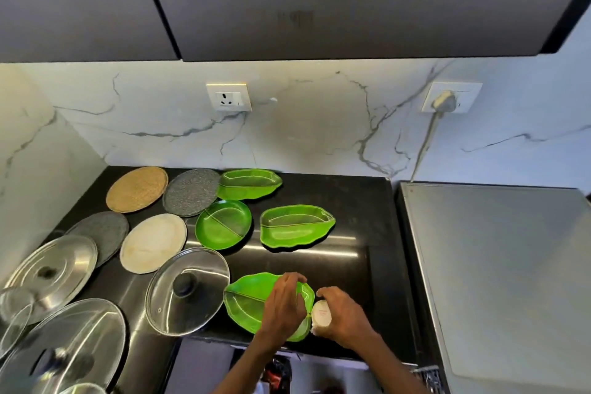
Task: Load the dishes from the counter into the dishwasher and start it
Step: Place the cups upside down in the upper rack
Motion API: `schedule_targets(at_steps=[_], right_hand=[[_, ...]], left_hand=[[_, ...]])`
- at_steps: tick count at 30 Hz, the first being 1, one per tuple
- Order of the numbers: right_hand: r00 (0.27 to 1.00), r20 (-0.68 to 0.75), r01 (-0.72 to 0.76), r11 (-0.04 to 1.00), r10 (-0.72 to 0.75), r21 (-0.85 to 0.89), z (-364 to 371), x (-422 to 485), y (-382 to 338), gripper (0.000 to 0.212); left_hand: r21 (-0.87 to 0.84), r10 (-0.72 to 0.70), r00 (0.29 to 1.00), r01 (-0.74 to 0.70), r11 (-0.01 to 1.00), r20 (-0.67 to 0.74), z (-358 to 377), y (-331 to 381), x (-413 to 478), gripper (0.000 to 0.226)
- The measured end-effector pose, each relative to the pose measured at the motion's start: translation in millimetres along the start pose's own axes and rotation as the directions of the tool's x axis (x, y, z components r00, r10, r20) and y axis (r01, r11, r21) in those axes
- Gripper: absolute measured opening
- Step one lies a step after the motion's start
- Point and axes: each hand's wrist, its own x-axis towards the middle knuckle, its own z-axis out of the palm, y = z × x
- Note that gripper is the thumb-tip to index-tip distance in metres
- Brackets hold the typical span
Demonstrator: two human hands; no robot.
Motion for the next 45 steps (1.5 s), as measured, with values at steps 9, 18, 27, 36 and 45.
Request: schedule_targets(at_steps=[9, 18, 27, 36, 45], right_hand=[[0.988, -0.109, -0.096, 0.99, 0.107, 0.102, 10.5, -1.6, -1.3, 0.065], [0.866, -0.307, -0.177, 0.816, 0.395, 0.55, -8.6, -15.6, 21.1, 0.055], [0.541, -0.188, -0.099, 0.285, 0.819, 0.954, -16.5, -125.0, 118.4, 0.023], [0.348, 0.169, 0.316, -0.285, 0.922, 0.905, 31.2, -311.8, 192.5, 0.024], [0.295, 0.156, 0.267, -0.238, 0.943, 0.934, 85.7, -443.0, 298.5, 0.032]], left_hand=[[0.085, -0.167, 0.969, 0.154, 0.984, 0.182, 9.4, -14.9, 0.6, 0.042], [0.075, -0.096, 0.973, 0.082, 0.994, 0.209, 17.7, -17.5, -14.4, 0.035], [-0.082, 0.305, 0.859, -0.298, 0.951, 0.41, 96.1, 109.3, -24.1, 0.027], [-0.167, 0.459, 0.524, -0.51, 0.844, 0.718, 195.6, 215.4, -130.3, 0.03], [-0.112, 0.366, 0.399, -0.533, 0.839, 0.841, 263.3, 270.6, -221.5, 0.023]])
